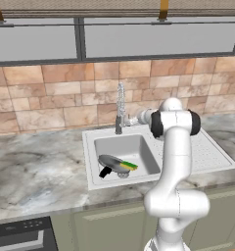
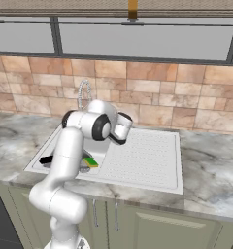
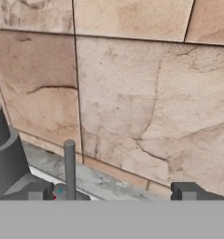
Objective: Pick the pan and sponge and place them into the sink. Then turn on the water.
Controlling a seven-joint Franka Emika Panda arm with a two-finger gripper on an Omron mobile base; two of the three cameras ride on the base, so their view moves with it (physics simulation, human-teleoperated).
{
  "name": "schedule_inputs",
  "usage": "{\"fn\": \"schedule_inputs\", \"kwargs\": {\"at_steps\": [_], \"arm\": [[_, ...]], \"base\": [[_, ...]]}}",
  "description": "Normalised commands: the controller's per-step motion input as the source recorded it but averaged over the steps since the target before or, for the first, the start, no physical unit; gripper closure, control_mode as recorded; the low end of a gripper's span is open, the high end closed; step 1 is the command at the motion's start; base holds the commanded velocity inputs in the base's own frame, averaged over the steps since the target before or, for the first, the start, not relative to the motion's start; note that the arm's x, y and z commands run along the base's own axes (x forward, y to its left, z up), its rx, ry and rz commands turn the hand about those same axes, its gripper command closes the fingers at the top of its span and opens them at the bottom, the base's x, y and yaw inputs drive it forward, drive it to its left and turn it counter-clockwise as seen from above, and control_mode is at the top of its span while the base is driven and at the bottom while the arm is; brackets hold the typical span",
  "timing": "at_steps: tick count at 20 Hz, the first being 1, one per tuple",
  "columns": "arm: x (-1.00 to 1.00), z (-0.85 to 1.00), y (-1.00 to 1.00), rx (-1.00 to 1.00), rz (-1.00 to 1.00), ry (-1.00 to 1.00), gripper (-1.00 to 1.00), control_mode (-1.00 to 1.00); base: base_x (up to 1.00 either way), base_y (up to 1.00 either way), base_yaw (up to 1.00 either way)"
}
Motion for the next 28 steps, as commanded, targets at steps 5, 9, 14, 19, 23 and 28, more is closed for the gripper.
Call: {"fn": "schedule_inputs", "kwargs": {"at_steps": [5, 9, 14, 19, 23, 28], "arm": [[0.32, -0.15, -0.31, 0.00, 0.05, 0.00, -1.00, -1.00], [0.29, -0.01, -0.11, 0.01, 0.04, -0.01, -1.00, -1.00], [0.23, 0.00, 0.00, 0.02, 0.01, -0.01, -1.00, -1.00], [0.09, 0.14, 0.00, 0.10, 0.00, -0.10, -1.00, -1.00], [0.05, 0.06, 0.00, 0.06, 0.00, -0.10, -1.00, -1.00], [0.07, -0.40, 0.00, -0.02, 0.00, -0.01, -1.00, -1.00]], "base": [[0.00, 0.00, 0.00], [0.00, 0.00, 0.00], [0.00, 0.00, 0.00], [0.00, 0.00, 0.00], [0.00, 0.00, 0.00], [0.00, 0.00, 0.00]]}}
